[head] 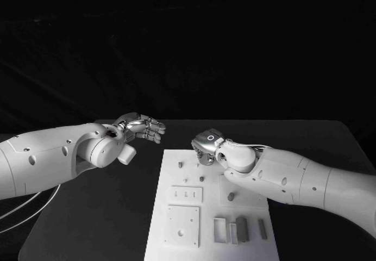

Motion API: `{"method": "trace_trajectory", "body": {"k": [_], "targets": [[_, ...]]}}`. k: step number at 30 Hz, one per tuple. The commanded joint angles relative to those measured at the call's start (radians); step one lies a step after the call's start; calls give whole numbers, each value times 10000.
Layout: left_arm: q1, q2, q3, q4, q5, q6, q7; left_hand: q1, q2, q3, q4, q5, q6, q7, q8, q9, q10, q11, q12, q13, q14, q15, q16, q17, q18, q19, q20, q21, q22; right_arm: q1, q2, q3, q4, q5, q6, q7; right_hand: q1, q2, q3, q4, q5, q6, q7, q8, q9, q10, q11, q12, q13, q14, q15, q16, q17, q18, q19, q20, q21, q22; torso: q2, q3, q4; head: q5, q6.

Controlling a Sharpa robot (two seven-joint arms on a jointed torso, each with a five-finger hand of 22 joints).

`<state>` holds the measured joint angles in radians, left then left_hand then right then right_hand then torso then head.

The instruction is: Assemble the parts on the task board

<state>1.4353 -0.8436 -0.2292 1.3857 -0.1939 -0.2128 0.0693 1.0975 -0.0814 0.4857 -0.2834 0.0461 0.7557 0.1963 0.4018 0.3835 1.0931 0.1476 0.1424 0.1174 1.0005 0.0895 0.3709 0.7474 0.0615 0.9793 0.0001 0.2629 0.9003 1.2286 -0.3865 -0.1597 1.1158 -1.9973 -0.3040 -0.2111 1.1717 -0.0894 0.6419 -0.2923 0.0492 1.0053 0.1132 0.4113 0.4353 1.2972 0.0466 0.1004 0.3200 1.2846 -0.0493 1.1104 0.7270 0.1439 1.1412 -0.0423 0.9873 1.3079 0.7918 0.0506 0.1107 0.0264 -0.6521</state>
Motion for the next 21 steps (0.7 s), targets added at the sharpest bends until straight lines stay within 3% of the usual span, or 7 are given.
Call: {"method": "trace_trajectory", "body": {"k": [1, 7, 15, 21], "targets": [[20, 4, 12, 22, 0, -13, 53, -32, 11, 35, 6, 34, 81, 43, -50, -10, 60, 21, -70, 6, 41, 15, -40, 17, 203, -11, -72, -51, 10, -20, -4, -14, -32, -38, 194, 44, 54, 75, 44, -5, 24, 60, 2, 48, 10, 112, 65, 15, 14, -26, -68, 35, -10, 1179, -8, -41, 54, 207, 5, -4, 4, -2, 0], [21, -4, 13, 26, -7, -21, 52, -27, 11, 36, 4, 34, 83, 43, -52, -9, 64, 20, -75, 7, 43, 14, -45, 24, 202, -11, -73, -53, 12, -21, -43, -16, -54, -37, 249, 29, 54, 78, 46, -7, 24, 60, 2, 43, 12, 114, 65, 11, 13, -28, -68, 36, -10, 1179, -11, -41, 57, 207, 10, -5, -2, -85, -24], [22, 11, 13, 29, -10, -10, 51, -25, 8, 35, 4, 34, 84, 44, -55, -10, 66, 21, -84, 7, 46, 14, -52, 32, 201, -10, -74, -56, 15, -21, -47, -17, -47, -25, 271, 16, 51, 80, 48, -6, 25, 58, 4, 36, 14, 113, 67, 2, 10, -32, -66, 35, -12, 1179, -17, -40, 59, 205, 19, 17, -9, -55, -39], [22, -3, 13, 23, -11, -17, 48, -23, 9, 35, 3, 34, 84, 44, -58, -10, 68, 22, -90, 8, 47, 14, -57, 37, 200, -9, -75, -57, 17, -21, -105, -17, 4, -25, 310, -2, 53, 83, 51, -8, 25, 57, 4, 32, 16, 114, 67, -3, 8, -35, -65, 35, -13, 1179, -21, -40, 60, 205, 19, 12, -6, -59, -52]]}}
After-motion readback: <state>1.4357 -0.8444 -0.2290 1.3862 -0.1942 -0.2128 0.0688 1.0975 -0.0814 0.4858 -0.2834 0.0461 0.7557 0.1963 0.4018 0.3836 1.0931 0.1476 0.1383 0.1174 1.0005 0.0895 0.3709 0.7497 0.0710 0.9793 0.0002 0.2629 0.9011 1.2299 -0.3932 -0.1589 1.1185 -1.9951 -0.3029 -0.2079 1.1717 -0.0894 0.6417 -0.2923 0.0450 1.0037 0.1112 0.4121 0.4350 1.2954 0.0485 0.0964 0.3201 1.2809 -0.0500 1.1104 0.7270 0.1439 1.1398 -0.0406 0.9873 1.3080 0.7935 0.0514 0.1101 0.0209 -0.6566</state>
